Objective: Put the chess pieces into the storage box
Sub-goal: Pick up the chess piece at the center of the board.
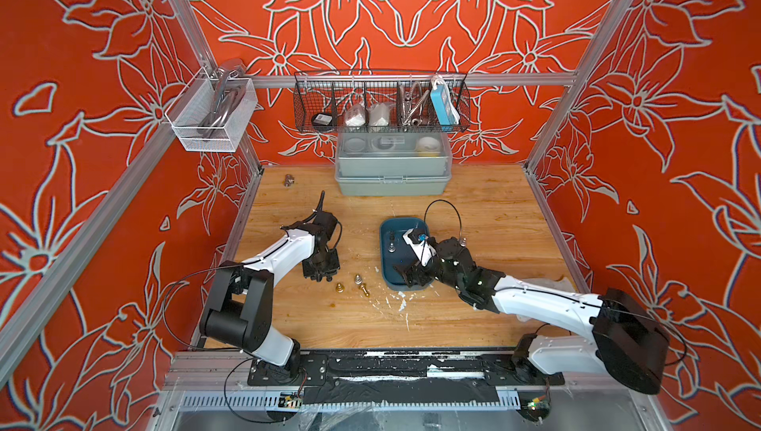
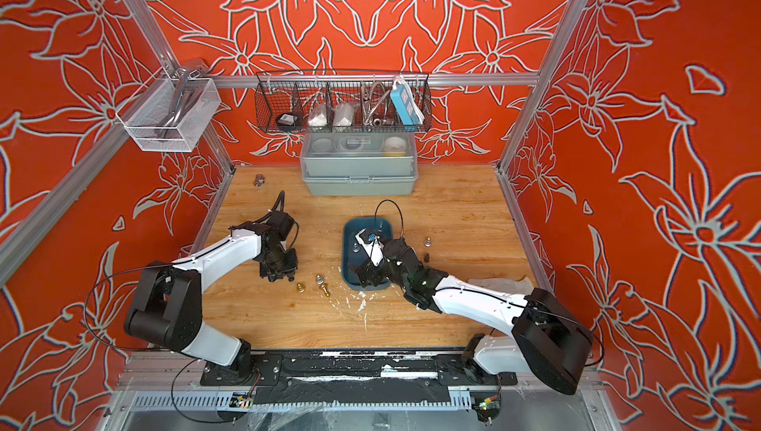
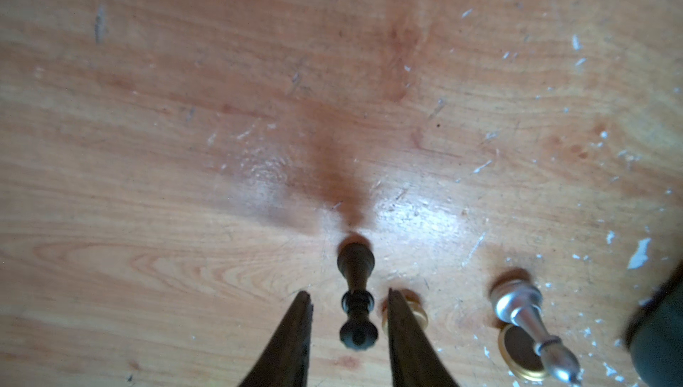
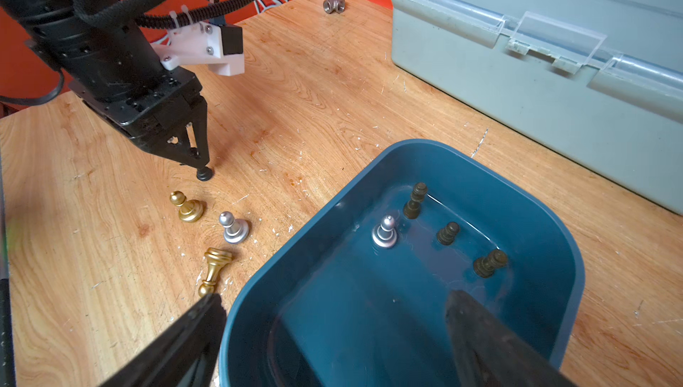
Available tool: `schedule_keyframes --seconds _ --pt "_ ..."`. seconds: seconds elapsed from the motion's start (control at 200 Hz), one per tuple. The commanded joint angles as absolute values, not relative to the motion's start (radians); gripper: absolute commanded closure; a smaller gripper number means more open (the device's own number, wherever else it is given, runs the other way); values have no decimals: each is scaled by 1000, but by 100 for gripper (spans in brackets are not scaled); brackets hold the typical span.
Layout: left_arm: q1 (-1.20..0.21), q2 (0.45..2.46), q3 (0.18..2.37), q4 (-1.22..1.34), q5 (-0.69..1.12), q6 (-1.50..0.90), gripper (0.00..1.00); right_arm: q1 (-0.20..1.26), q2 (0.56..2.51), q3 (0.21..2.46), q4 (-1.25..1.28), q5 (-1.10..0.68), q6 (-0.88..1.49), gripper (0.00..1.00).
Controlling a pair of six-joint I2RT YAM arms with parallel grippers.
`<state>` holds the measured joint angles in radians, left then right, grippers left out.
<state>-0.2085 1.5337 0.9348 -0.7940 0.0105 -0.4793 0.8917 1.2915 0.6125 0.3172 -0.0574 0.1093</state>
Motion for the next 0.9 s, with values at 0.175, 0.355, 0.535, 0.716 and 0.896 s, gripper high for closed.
schedule_keyframes --seconds 0.175,0.355,0.535,0.716,0.896 --pt "-202 1573 948 -767 2 -480 67 900 1303 644 302 -33 100 3" --pt "-202 1600 965 -758 -1 -481 73 901 1308 646 302 -31 100 3" --pt "-202 1600 961 -755 -12 -478 76 902 1315 651 297 -29 101 3" --pt "-202 1609 956 -749 -14 -470 77 902 1324 655 295 -32 105 3" --pt "-202 1619 961 -749 -20 -464 79 902 1327 660 295 -32 107 3"
